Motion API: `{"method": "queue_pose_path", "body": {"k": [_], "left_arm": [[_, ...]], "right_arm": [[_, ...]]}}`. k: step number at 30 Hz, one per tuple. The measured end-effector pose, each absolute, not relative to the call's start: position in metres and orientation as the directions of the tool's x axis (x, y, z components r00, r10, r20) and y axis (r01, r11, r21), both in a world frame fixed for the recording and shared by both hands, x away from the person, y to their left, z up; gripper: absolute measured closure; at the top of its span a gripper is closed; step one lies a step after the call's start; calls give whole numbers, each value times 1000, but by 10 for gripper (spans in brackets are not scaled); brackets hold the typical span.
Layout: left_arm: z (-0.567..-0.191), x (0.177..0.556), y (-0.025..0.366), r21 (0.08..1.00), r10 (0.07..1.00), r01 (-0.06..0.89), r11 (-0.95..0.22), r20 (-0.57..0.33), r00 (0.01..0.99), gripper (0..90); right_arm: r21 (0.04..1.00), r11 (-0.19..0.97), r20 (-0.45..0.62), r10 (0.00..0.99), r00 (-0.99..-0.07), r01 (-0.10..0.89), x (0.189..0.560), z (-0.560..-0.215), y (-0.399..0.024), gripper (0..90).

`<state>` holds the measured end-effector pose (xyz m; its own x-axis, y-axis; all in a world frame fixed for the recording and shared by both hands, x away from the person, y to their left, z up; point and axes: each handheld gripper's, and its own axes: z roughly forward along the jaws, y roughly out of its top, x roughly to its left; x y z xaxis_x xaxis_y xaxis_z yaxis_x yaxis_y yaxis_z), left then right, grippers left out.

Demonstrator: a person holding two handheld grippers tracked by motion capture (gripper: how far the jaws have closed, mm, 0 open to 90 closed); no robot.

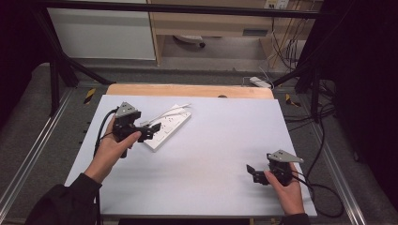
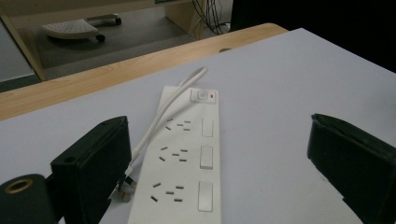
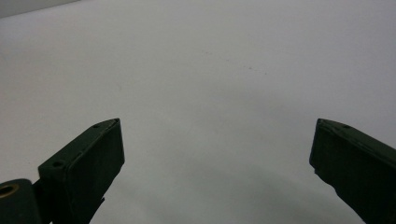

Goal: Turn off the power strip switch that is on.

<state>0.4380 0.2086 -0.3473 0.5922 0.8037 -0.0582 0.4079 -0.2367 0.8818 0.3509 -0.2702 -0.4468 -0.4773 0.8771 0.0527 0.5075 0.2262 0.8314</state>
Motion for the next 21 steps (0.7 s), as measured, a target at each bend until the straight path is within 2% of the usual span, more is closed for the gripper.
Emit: {"method": "queue_pose_path", "body": {"k": [21], "left_arm": [[-358,465,192,846,812,453,-282,-41,582,64]], "right_arm": [[831,231,48,876,-480,505,351,-447,-271,35]]}}
